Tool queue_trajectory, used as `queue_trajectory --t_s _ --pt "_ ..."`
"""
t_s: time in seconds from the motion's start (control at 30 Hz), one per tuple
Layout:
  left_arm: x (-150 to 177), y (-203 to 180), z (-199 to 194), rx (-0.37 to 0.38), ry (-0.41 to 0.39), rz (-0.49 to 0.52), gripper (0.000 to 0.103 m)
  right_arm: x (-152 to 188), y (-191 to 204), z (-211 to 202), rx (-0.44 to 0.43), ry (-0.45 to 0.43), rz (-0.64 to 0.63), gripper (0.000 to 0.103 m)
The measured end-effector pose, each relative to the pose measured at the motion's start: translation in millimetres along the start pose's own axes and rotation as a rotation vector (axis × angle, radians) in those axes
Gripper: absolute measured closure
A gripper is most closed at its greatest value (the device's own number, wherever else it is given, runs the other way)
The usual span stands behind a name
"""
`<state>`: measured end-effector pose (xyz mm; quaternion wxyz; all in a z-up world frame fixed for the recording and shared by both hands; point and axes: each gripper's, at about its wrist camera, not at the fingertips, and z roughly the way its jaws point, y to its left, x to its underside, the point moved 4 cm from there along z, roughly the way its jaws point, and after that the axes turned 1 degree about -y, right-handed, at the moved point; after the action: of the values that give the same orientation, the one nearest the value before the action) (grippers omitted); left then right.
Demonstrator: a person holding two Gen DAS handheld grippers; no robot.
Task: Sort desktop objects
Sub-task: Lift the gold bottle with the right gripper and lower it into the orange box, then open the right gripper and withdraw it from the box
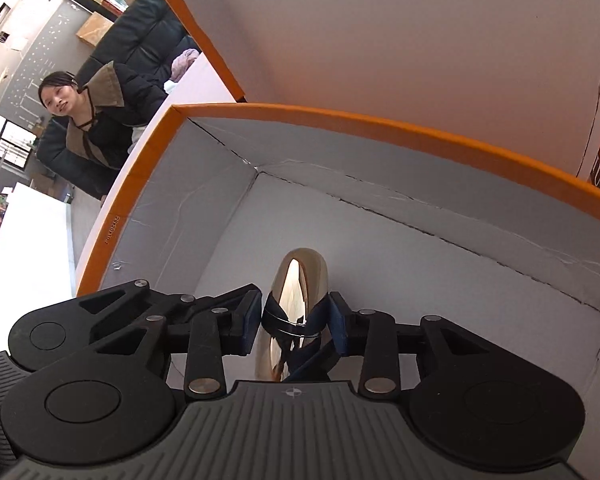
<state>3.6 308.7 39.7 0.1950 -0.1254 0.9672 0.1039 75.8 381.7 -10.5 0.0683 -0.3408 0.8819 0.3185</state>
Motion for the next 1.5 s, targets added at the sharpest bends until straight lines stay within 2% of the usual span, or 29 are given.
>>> queue_trajectory --t_s 0.03,0.07,0.1,0.13,0.17,0.2,0.3,0.33,0.37,0.4,0.53,0.6,0.67,0.73,0.87,0.97,1.0,1.07,1.13,1.23,1.33,1.4,1.5 --pt "-1 1 0 -0.004 0.007 -0.003 0.046 1 -1 0 0.008 0.005 0.008 0.062" --pt "-2 2 0 -0.008 0.015 -0.006 0.043 1 -4 -1 0.024 0.007 0.018 0.051" --pt "-3 3 0 -0.020 0.026 -0.006 0.034 1 -7 -3 0.035 0.000 0.028 0.048" --pt "-4 3 0 -0.033 0.038 -0.006 0.027 2 -10 -6 0.041 -0.008 0.038 0.036" --pt "-5 4 -1 -0.034 0.047 -0.005 0.024 3 -12 -9 0.050 -0.017 0.049 0.023" --pt "-6 4 -1 -0.035 0.056 -0.003 0.023 3 -16 -12 0.070 -0.032 0.062 0.019" --pt "-9 11 -3 -0.034 0.064 -0.036 0.021 7 -23 -18 0.113 -0.077 0.113 0.013" --pt "-10 13 -6 -0.032 0.058 -0.042 0.020 8 -27 -20 0.122 -0.084 0.134 0.006" --pt "-11 15 -9 -0.036 0.046 -0.039 0.020 10 -30 -22 0.132 -0.093 0.152 0.003" --pt "-13 17 -12 -0.041 0.033 -0.036 0.019 12 -33 -26 0.132 -0.102 0.163 0.003" --pt "-19 32 -40 -0.114 -0.100 -0.039 0.018 18 -41 -51 0.126 -0.184 0.203 0.002" --pt "-23 40 -57 -0.155 -0.177 -0.036 0.017 22 -41 -71 0.117 -0.281 0.205 0.001" --pt "-22 48 -74 -0.166 -0.244 -0.049 0.017 29 -41 -91 0.060 -0.362 0.206 0.000" --pt "-12 51 -90 -0.135 -0.307 -0.081 0.016 39 -45 -114 -0.004 -0.432 0.228 0.000" --pt "4 60 -134 -0.059 -0.451 -0.144 0.016 76 -51 -186 -0.064 -0.635 0.184 0.000" --pt "15 27 -186 -0.026 -0.644 -0.147 0.009 106 -55 -241 -0.109 -0.788 0.147 0.000" --pt "17 21 -205 -0.011 -0.716 -0.145 0.000 115 -56 -259 -0.124 -0.839 0.135 0.000" --pt "22 9 -233 0.051 -0.859 -0.142 0.000 138 -62 -295 -0.127 -0.936 0.105 0.000" --pt "29 -14 -261 0.155 -0.958 -0.117 0.000 157 -85 -308 -0.090 -0.957 0.133 0.000" --pt "30 -62 -276 0.285 -0.969 -0.064 0.000 186 -121 -326 -0.032 -0.980 0.182 0.000" --pt "33 -117 -271 0.398 -0.974 -0.003 0.000 215 -158 -343 0.027 -1.003 0.231 0.000" --pt "33 -151 -262 0.435 -0.956 0.035 0.000 235 -182 -355 0.066 -1.018 0.263 0.000" --pt "35 -206 -236 0.444 -0.908 0.091 0.000 249 -226 -343 0.077 -0.962 0.369 0.000"
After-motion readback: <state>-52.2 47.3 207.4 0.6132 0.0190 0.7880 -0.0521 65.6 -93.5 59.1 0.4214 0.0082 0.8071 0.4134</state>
